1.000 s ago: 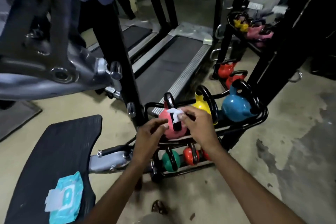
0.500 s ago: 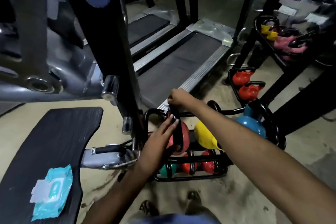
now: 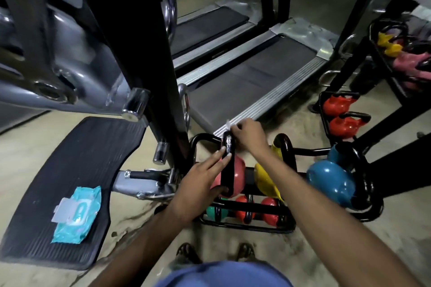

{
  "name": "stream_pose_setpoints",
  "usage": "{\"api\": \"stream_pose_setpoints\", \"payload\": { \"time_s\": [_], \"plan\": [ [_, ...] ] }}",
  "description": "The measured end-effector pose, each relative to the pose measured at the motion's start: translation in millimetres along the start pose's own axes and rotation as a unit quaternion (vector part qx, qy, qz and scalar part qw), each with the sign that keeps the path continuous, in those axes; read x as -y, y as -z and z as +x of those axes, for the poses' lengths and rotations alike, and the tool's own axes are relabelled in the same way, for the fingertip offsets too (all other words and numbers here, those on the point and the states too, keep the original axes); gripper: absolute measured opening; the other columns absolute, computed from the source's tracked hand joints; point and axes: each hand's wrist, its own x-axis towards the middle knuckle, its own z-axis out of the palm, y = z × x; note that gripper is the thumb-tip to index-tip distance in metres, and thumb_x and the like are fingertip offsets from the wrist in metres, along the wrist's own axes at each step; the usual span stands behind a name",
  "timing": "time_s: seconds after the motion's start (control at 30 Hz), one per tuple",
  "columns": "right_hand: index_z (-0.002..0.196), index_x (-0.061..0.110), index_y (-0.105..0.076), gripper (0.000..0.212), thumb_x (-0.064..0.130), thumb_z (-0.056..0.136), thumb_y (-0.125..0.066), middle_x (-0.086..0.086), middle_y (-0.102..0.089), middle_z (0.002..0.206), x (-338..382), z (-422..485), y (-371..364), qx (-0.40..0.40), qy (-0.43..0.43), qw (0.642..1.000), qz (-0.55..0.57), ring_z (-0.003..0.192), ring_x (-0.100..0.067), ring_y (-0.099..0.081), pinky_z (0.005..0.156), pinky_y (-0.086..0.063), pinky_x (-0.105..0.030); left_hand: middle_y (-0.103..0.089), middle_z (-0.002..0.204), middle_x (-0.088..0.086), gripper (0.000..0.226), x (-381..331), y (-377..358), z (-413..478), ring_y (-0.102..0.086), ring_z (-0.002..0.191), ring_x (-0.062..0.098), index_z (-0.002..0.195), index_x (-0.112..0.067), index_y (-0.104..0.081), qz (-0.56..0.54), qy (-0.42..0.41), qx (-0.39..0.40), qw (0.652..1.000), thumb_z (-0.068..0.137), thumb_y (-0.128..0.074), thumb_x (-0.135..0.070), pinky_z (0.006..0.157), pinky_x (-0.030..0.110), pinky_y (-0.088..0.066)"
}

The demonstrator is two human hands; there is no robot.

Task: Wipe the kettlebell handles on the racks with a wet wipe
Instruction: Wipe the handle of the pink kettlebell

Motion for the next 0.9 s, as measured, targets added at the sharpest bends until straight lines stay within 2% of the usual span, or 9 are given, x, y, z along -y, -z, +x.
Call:
{"api": "stream_pose_setpoints", "payload": {
  "time_s": [0.07,0.2,0.27,0.33,0.47,0.53,0.63,0.77,0.9],
  "plan": [
    [0.054,0.014,-0.047,0.047,0.025,0.099,-0.054,-0.016,-0.056,0.060,-6,-28,-17,-0.034,-0.096,0.971,0.218,0.060,-0.026,-0.054,0.056,-0.036,-0.033,-0.021,0.167,-0.019,0.094,0,1,0,-0.039,0.145,0.010,0.159,-0.031,-0.035,-0.021,0.001,0.009,1.000,0.081,-0.085,-0.019,0.116,0.032,-0.040],
    [0.085,-0.006,-0.065,0.043,0.015,0.105,-0.032,-0.018,-0.072,0.069,14,-46,-30,0.106,-0.322,0.606,0.720,0.054,-0.024,-0.070,0.054,-0.060,-0.030,-0.016,0.168,-0.023,0.095,5,0,1,-0.046,0.142,0.016,0.160,-0.038,-0.029,-0.020,0.002,0.025,0.999,0.083,-0.083,-0.022,0.111,0.041,-0.045],
    [0.092,-0.008,-0.066,0.049,0.018,0.107,-0.027,-0.019,-0.073,0.075,15,-44,-31,0.140,-0.318,0.557,0.754,0.058,-0.023,-0.073,0.061,-0.061,-0.030,-0.015,0.168,-0.024,0.096,6,0,0,-0.045,0.143,0.016,0.160,-0.039,-0.027,-0.011,-0.001,0.027,1.000,0.083,-0.083,-0.023,0.112,0.042,-0.044],
    [0.088,-0.003,-0.066,0.038,0.015,0.104,-0.037,-0.018,-0.072,0.074,13,-45,-31,0.091,-0.314,0.618,0.715,0.057,-0.024,-0.071,0.057,-0.060,-0.032,-0.016,0.168,-0.022,0.097,7,1,0,-0.042,0.146,0.015,0.160,-0.037,-0.028,-0.009,-0.014,0.026,1.000,0.083,-0.083,-0.023,0.113,0.040,-0.044],
    [0.069,0.013,-0.061,0.026,0.031,0.087,-0.066,-0.005,-0.062,0.067,-3,-34,-30,-0.095,-0.165,0.923,0.336,0.065,-0.021,-0.056,0.064,-0.047,-0.038,-0.015,0.170,-0.016,0.095,6,1,-1,-0.034,0.150,0.010,0.161,-0.030,-0.029,-0.019,-0.029,0.021,0.999,0.083,-0.081,-0.016,0.117,0.034,-0.040],
    [0.071,0.012,-0.059,0.029,0.032,0.091,-0.065,-0.004,-0.063,0.072,2,-23,-19,-0.075,-0.069,0.981,0.165,0.069,-0.021,-0.055,0.065,-0.040,-0.034,-0.013,0.170,-0.013,0.094,2,1,-4,-0.033,0.149,0.013,0.161,-0.025,-0.029,0.000,-0.036,0.018,0.999,0.083,-0.077,-0.010,0.117,0.028,-0.037],
    [0.081,0.006,-0.067,0.024,0.028,0.088,-0.062,-0.016,-0.069,0.087,19,-2,-3,0.001,0.054,0.998,-0.045,0.087,-0.034,-0.063,0.070,-0.047,-0.039,-0.015,0.171,-0.001,0.095,-1,-1,-16,-0.024,0.154,0.019,0.161,-0.017,-0.031,0.028,-0.091,0.029,0.995,0.078,-0.075,-0.002,0.122,0.034,-0.030],
    [0.091,0.013,-0.074,0.017,0.026,0.085,-0.066,-0.013,-0.071,0.097,51,7,8,0.169,0.209,0.916,-0.297,0.095,-0.034,-0.069,0.069,-0.054,-0.036,-0.009,0.172,-0.002,0.094,0,-5,-27,-0.007,0.158,0.013,0.162,-0.020,-0.024,0.054,-0.111,0.035,0.992,0.084,-0.076,-0.011,0.123,0.040,-0.028],
    [0.090,0.011,-0.071,0.016,0.026,0.085,-0.065,-0.009,-0.068,0.102,61,-7,19,0.129,0.268,0.888,-0.350,0.098,-0.031,-0.067,0.064,-0.045,-0.033,-0.017,0.171,0.001,0.075,-1,0,-21,-0.014,0.158,0.015,0.160,-0.018,-0.032,0.041,-0.115,0.041,0.992,0.095,-0.068,-0.030,0.124,0.037,-0.026]
  ]
}}
